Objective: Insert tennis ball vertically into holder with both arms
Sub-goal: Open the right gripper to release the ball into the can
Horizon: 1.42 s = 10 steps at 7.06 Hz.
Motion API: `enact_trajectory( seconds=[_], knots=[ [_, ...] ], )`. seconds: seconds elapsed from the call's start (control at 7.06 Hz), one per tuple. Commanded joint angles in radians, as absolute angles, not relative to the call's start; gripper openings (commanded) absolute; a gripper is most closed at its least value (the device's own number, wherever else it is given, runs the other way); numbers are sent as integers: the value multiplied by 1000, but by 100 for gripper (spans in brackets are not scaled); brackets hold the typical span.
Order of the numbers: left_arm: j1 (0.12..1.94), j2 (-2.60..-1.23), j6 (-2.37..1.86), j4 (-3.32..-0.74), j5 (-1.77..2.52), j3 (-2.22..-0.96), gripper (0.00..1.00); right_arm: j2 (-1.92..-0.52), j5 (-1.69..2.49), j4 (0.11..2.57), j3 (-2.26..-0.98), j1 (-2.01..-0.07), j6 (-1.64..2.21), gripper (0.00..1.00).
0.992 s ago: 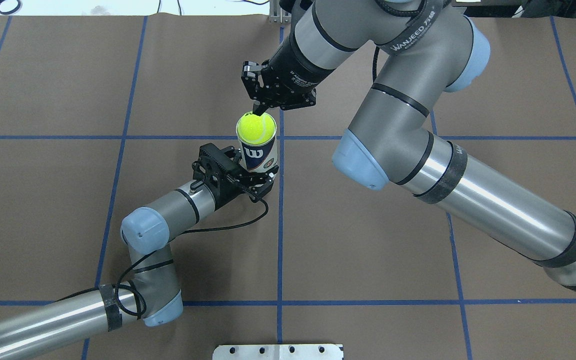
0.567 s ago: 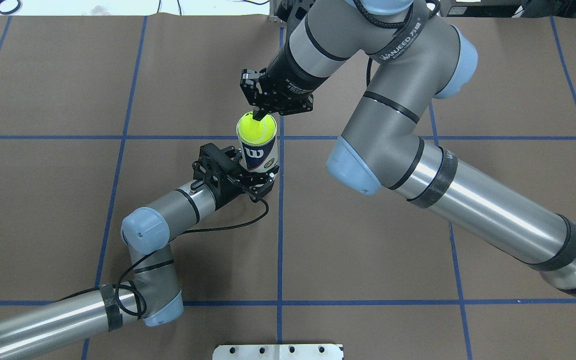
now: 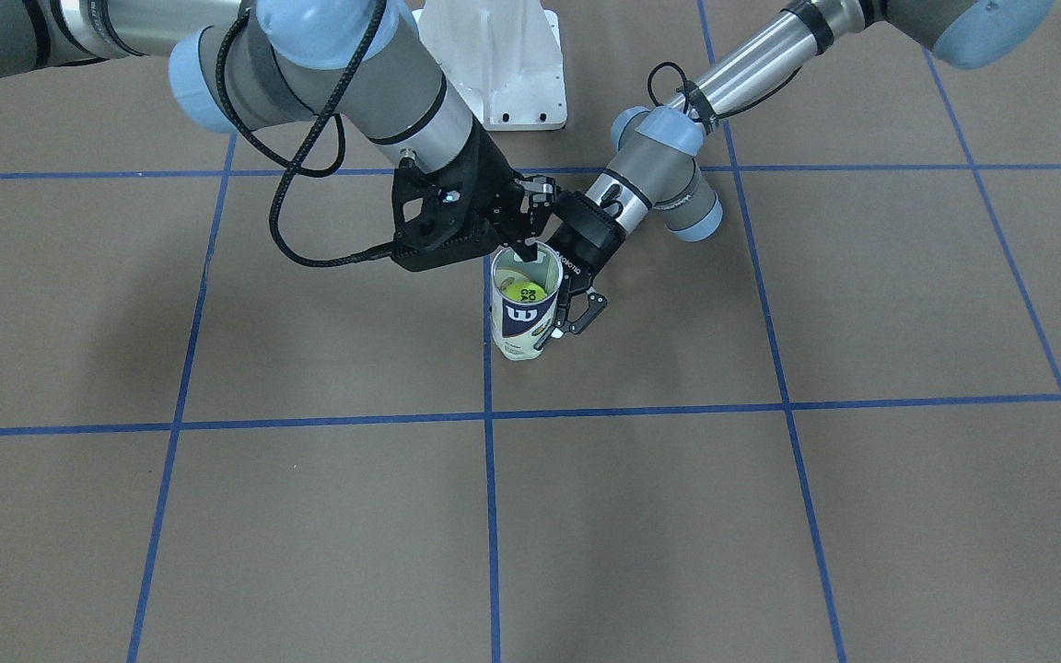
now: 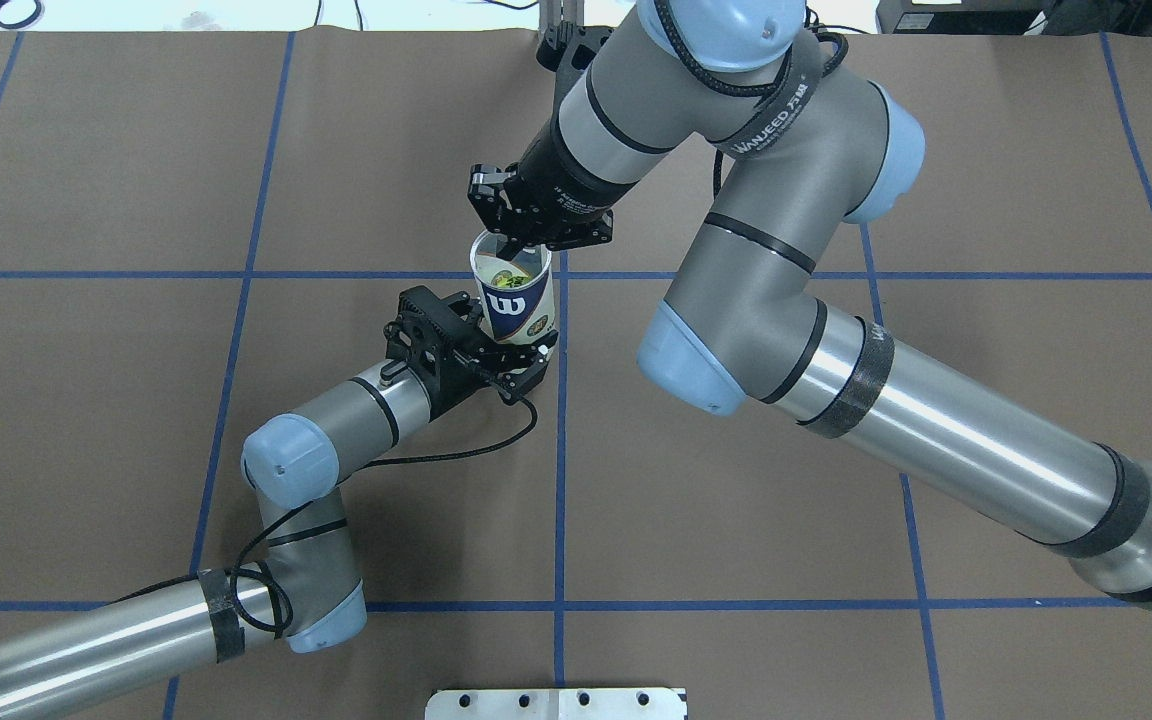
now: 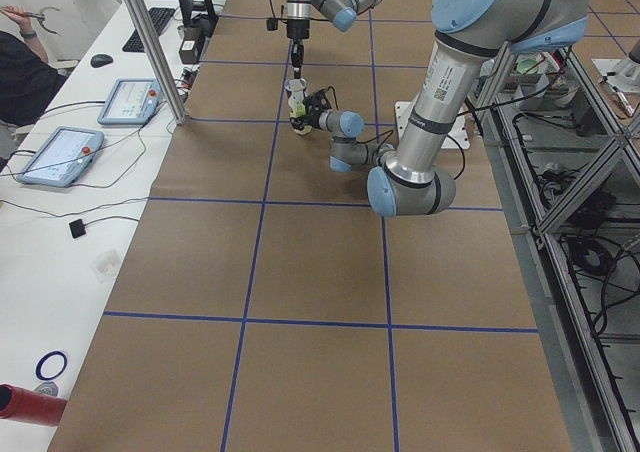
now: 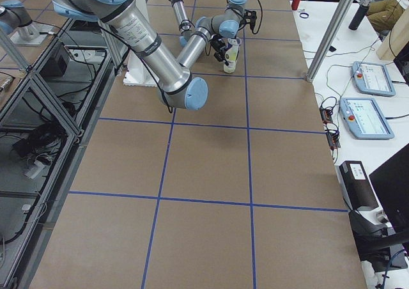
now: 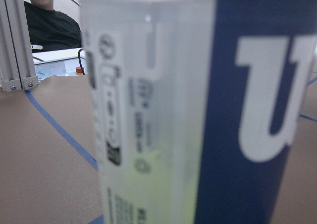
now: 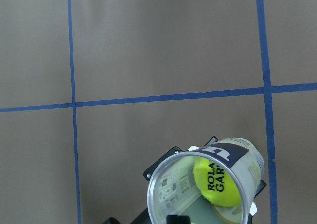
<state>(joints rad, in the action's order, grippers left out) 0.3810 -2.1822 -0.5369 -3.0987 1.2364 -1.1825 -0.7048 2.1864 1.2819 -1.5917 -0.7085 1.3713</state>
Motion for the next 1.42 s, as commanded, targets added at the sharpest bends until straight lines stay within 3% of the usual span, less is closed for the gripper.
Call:
enact_trajectory(
  seconds=[0.0, 0.85, 0.99, 1.13, 1.28],
  knots=[
    [382, -2183, -537, -3100, 1236, -1183, 77, -709, 2191, 1279, -1620, -730, 1368, 0],
    [383, -2180, -532, -3125, 1233, -1183, 77, -718, 2184, 1279, -1641, -741, 1365, 0],
    [383, -2181, -532, -3125, 1230, -1183, 93, -722, 2184, 1279, -1643, -741, 1365, 0],
    [385, -2180, -532, -3123, 1214, -1183, 99, -723, 2184, 1279, -1643, -741, 1365, 0],
    [384, -2180, -514, -3123, 1212, -1181, 99, -723, 2184, 1279, -1644, -741, 1365, 0]
  ],
)
